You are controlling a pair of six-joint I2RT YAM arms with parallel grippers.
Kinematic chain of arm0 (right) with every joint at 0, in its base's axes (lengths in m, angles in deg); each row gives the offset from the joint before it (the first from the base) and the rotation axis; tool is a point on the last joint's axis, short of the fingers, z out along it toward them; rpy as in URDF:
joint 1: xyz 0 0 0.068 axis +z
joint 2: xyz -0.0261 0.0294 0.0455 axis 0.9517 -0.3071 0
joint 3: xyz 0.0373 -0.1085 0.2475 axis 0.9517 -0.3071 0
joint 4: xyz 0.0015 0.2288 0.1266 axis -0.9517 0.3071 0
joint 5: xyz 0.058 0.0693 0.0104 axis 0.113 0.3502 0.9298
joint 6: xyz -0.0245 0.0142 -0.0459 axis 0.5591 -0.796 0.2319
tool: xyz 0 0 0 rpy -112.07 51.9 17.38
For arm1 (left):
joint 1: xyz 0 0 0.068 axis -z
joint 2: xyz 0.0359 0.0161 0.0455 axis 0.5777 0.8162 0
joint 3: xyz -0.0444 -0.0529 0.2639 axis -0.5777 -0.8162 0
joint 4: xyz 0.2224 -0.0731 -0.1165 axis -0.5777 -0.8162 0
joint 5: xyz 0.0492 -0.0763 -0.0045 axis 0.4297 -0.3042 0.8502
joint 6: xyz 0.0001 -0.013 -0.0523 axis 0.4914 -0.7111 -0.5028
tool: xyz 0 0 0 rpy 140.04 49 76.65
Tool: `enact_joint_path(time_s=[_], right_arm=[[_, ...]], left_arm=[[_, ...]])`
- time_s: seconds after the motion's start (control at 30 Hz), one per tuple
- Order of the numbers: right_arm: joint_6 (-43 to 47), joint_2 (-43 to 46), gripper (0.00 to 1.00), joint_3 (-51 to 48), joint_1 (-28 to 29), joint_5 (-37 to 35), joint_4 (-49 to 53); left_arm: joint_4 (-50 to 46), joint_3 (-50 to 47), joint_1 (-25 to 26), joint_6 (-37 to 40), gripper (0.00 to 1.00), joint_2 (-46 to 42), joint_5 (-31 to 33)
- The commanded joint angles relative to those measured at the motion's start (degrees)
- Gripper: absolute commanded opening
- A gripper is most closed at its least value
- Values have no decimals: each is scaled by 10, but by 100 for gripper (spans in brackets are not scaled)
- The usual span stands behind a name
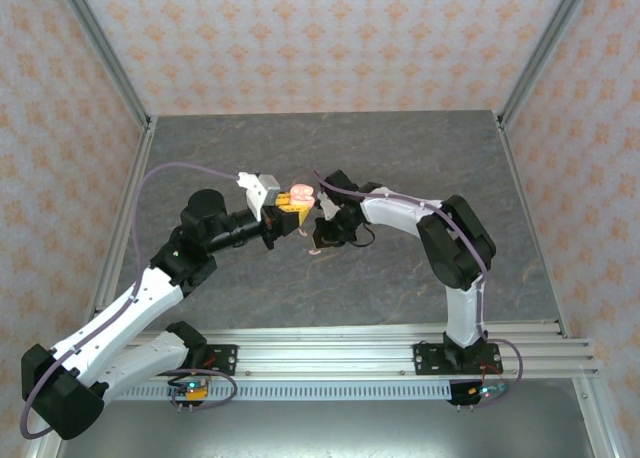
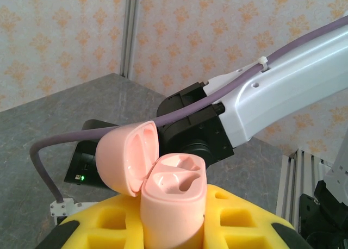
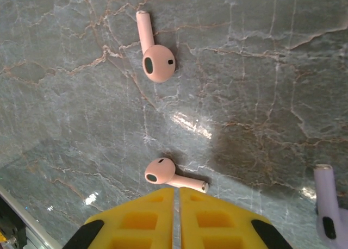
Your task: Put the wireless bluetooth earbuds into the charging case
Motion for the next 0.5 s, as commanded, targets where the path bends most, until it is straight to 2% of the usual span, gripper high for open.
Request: enact_joint_path(time_s=[0.0, 0.47], right_arm=[[-4, -13, 12, 16, 2, -12, -3], [-9, -31, 11, 15, 2, -19, -4]], left_arm=[[2, -3, 4, -4, 15, -10, 5], [-4, -3, 4, -5, 15, -11, 4]])
